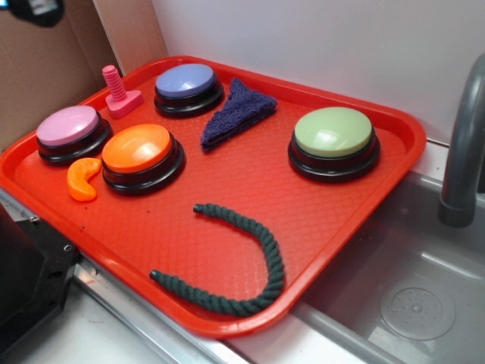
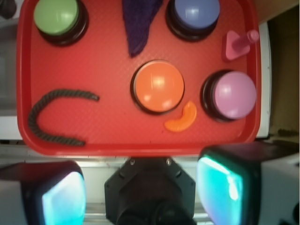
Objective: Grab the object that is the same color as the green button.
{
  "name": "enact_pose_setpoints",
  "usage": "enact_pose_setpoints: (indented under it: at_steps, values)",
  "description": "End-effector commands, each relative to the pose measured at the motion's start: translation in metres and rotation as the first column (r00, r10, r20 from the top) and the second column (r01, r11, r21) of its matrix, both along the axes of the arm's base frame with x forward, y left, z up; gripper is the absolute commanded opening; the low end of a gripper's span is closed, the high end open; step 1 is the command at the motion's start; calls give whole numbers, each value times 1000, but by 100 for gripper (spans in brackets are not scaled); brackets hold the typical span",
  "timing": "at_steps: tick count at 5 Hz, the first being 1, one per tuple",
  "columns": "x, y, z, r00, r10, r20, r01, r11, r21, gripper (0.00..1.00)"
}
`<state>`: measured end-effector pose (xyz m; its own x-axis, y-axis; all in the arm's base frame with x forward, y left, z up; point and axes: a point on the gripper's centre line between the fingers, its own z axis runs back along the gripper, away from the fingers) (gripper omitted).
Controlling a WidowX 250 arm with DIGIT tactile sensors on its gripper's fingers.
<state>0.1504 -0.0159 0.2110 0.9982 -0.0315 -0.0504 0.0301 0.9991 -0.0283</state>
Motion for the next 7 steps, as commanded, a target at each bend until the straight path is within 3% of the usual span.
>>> enact_pose_setpoints:
  at_steps: [1,2,3,6,7]
  values:
    - [77,1,9,956,-290,31,287,954,87,100]
    - [102,-19,-1,854,-519,-25,518,847,119,100]
    - [104,-35,-11,732,-680,-44,681,724,110,100]
    - [96,-82,-26,521,-853,-30,849,515,114,100]
    - [79,-108,-35,434,-901,-18,897,430,100,100]
